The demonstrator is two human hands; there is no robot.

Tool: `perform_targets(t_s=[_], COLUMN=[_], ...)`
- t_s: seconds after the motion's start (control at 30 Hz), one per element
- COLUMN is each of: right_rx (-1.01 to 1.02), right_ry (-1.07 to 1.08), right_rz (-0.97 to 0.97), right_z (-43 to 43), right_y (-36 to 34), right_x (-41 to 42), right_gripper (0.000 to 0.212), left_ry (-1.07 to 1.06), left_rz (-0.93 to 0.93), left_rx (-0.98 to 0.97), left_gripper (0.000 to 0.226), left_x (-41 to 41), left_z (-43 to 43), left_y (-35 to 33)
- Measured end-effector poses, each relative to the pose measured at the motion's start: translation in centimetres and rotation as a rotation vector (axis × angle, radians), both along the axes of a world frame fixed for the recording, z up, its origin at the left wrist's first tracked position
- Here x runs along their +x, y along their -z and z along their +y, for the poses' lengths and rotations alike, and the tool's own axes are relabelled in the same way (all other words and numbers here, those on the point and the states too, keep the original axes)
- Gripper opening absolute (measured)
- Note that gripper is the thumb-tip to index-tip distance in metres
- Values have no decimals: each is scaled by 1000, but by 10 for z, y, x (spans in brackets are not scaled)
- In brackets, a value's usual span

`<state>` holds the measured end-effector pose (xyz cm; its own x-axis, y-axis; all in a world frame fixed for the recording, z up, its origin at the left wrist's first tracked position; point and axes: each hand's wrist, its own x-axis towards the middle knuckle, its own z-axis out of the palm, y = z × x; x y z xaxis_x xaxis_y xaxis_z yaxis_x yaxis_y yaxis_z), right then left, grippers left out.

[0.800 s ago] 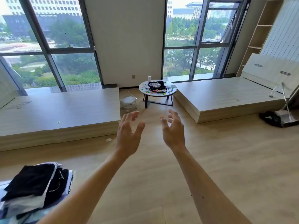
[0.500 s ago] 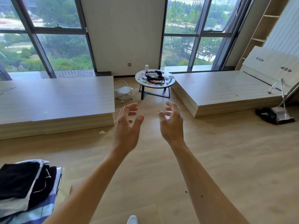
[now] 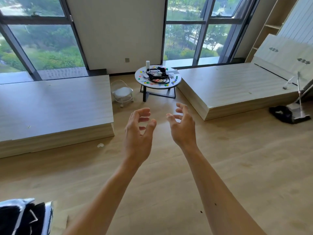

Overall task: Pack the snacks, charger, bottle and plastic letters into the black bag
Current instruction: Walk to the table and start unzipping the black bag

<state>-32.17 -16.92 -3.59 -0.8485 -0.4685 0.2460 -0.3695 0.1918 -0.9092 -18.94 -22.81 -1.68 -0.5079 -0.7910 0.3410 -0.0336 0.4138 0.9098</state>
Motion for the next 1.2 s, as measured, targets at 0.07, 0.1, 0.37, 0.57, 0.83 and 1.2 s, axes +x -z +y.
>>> perform_targets(t_s=[0.07, 0.1, 0.37, 0.57, 0.83, 1.2], right_rx=[-5, -6, -53, -53, -29, 76], right_ry=[6, 10, 3, -44, -64, -49], right_rz=[-6, -14, -57, -73, -86, -151], right_z=[-17, -25, -98, -151, -223, -376], right_y=[3, 5, 20, 9, 15, 54], right_x=[-22, -35, -160, -270, -383, -547], right_gripper=[46, 46, 46, 49, 49, 49], left_ry=[4, 7, -5, -37, -78, -4], left_rz=[9, 13, 26, 40, 51, 44], left_rx=[7, 13, 39, 50, 64, 203], left_gripper=[25, 25, 25, 23, 20, 18], left_x=[-22, -34, -160, -267, -380, -558], left_z=[-16, -24, -92, -138, -210, -382], left_y=[1, 3, 13, 2, 3, 44])
